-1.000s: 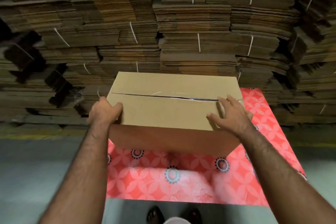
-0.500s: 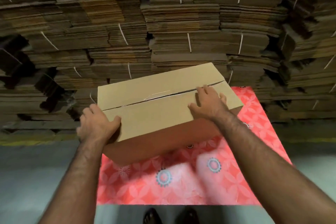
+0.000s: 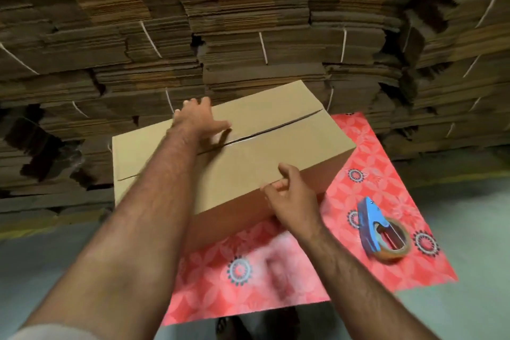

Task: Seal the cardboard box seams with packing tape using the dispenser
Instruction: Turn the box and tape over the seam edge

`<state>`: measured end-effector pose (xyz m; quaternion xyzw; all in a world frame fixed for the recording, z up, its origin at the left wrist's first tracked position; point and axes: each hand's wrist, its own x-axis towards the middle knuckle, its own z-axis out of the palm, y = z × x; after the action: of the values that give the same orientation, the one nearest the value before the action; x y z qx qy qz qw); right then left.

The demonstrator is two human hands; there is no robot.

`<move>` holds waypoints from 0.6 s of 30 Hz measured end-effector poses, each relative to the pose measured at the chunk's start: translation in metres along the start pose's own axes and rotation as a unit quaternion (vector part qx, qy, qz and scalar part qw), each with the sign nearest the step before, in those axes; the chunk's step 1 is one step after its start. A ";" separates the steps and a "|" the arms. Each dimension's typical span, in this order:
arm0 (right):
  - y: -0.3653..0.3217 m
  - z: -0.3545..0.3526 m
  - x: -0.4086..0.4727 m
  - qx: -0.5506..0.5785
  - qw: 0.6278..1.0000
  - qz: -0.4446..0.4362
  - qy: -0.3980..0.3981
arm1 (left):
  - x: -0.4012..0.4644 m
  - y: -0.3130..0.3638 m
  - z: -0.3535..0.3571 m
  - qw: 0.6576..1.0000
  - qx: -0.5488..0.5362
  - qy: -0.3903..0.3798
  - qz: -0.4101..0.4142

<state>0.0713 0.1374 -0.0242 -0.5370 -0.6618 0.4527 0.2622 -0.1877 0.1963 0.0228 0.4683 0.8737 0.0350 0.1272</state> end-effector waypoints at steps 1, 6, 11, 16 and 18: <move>0.001 0.001 0.002 -0.003 1.000 -0.003 -0.001 | 0.008 -0.012 0.000 0.999 -0.008 -0.008 -0.034; 0.005 0.002 0.020 -0.023 0.999 -0.023 0.022 | 0.034 -0.052 0.008 0.996 -0.029 -0.054 -0.058; -0.007 -0.017 0.087 -0.122 0.991 -0.048 0.018 | 0.014 -0.051 0.013 0.993 -0.037 -0.014 -0.110; -0.018 -0.013 0.125 -0.137 0.990 -0.034 0.020 | -0.002 -0.075 0.008 0.990 -0.097 -0.031 -0.095; -0.014 -0.001 0.121 -0.145 0.989 -0.027 0.007 | -0.013 -0.082 0.003 0.989 -0.096 -0.033 -0.107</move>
<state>0.0307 0.2520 -0.0281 -0.5543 -0.7328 0.3412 0.1981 -0.2462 0.1397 0.0078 0.3586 0.9067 0.0898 0.2029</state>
